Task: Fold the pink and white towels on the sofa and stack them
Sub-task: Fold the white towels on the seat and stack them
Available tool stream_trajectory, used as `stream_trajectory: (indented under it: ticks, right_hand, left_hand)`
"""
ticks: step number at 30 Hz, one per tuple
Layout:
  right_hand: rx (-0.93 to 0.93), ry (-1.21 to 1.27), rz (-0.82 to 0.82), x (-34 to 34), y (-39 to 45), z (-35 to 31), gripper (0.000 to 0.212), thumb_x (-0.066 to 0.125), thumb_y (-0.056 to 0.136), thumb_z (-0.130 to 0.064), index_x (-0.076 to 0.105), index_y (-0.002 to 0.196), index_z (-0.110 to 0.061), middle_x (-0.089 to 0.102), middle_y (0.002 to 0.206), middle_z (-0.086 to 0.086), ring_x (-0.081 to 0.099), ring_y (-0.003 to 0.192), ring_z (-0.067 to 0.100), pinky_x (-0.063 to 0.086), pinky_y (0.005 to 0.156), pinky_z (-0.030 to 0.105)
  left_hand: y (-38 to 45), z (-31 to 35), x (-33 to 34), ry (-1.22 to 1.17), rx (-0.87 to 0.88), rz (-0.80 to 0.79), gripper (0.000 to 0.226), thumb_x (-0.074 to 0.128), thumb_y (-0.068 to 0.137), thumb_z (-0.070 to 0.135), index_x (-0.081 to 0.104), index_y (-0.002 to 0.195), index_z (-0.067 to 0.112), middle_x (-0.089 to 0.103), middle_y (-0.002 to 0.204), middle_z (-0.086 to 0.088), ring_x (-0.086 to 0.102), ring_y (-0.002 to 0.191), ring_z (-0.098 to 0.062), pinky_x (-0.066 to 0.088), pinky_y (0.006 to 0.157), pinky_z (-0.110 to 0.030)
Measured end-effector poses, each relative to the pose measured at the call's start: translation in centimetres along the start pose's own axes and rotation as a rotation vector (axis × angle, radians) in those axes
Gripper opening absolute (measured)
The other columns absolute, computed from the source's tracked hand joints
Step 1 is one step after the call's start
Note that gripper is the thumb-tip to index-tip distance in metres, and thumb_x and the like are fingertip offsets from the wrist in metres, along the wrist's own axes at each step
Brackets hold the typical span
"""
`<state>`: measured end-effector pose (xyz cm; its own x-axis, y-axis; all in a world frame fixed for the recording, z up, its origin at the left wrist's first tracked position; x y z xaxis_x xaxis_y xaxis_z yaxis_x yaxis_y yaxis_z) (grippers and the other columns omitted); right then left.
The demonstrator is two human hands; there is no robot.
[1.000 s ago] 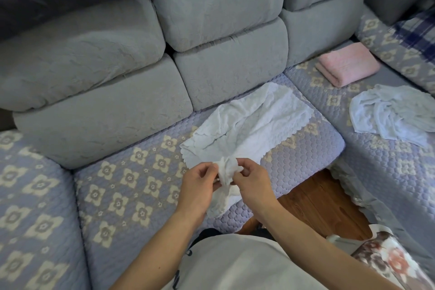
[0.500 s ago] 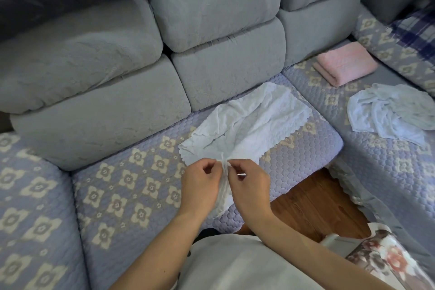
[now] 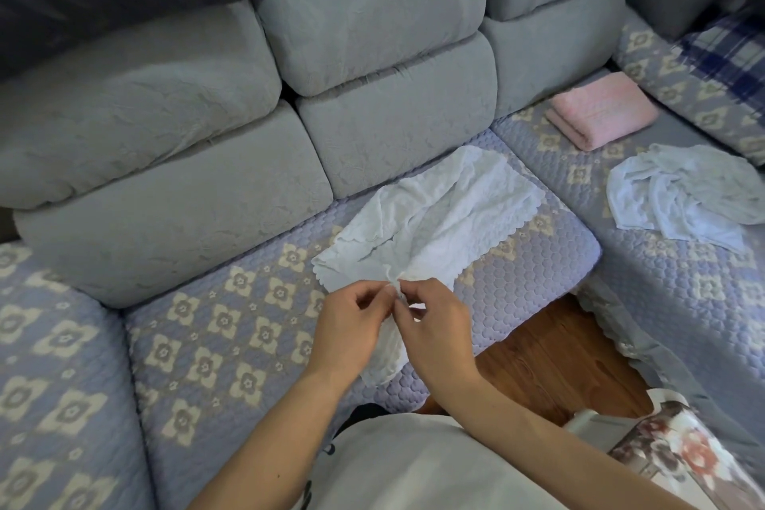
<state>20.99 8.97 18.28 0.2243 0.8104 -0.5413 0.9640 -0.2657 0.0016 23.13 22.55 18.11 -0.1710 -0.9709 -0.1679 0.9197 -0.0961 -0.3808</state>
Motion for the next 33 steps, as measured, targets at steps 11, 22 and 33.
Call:
stream_trajectory:
  ticks: [11, 22, 33]
  right_hand:
    - [0.229, 0.161, 0.003, -0.2, 0.1, 1.4, 0.012, 0.064, 0.096, -0.025, 0.076, 0.098, -0.024, 0.073, 0.082, -0.014, 0.068, 0.079, 0.003, 0.051, 0.072, 0.019]
    - [-0.107, -0.022, 0.114, -0.4, -0.3, -1.3, 0.011, 0.068, 0.094, -0.013, 0.076, 0.099, -0.017, 0.067, 0.093, -0.010, 0.065, 0.083, 0.004, 0.055, 0.071, 0.020]
    - [0.297, 0.554, -0.265, -2.6, 3.9, -2.2, 0.058, 0.040, 0.080, 0.019, 0.080, 0.101, -0.018, 0.077, 0.104, 0.003, 0.068, 0.110, 0.014, 0.050, 0.101, 0.031]
  left_hand:
    - [0.0, -0.1, -0.7, 0.060, 0.056, 0.062, 0.019, 0.059, 0.096, 0.020, 0.069, 0.081, 0.018, 0.068, 0.079, 0.003, 0.064, 0.079, -0.018, 0.053, 0.076, -0.032]
    - [-0.1, 0.9, -0.5, 0.172, 0.225, 0.138, 0.008, 0.059, 0.100, 0.017, 0.063, 0.092, 0.018, 0.068, 0.081, 0.010, 0.066, 0.079, -0.003, 0.049, 0.068, -0.014]
    - [4.4, 6.6, -0.5, 0.074, 0.110, -0.089, 0.009, 0.076, 0.088, 0.021, 0.070, 0.094, 0.024, 0.060, 0.076, 0.002, 0.057, 0.064, -0.008, 0.051, 0.063, -0.026]
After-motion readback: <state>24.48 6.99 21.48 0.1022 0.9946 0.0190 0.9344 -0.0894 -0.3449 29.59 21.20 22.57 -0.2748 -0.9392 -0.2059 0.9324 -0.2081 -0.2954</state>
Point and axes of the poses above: each hand's wrist, its own y-axis towards the middle knuckle, its own x-axis out of the palm, z = x × y, the point moved 9 cm from there along y, towards the middle knuckle
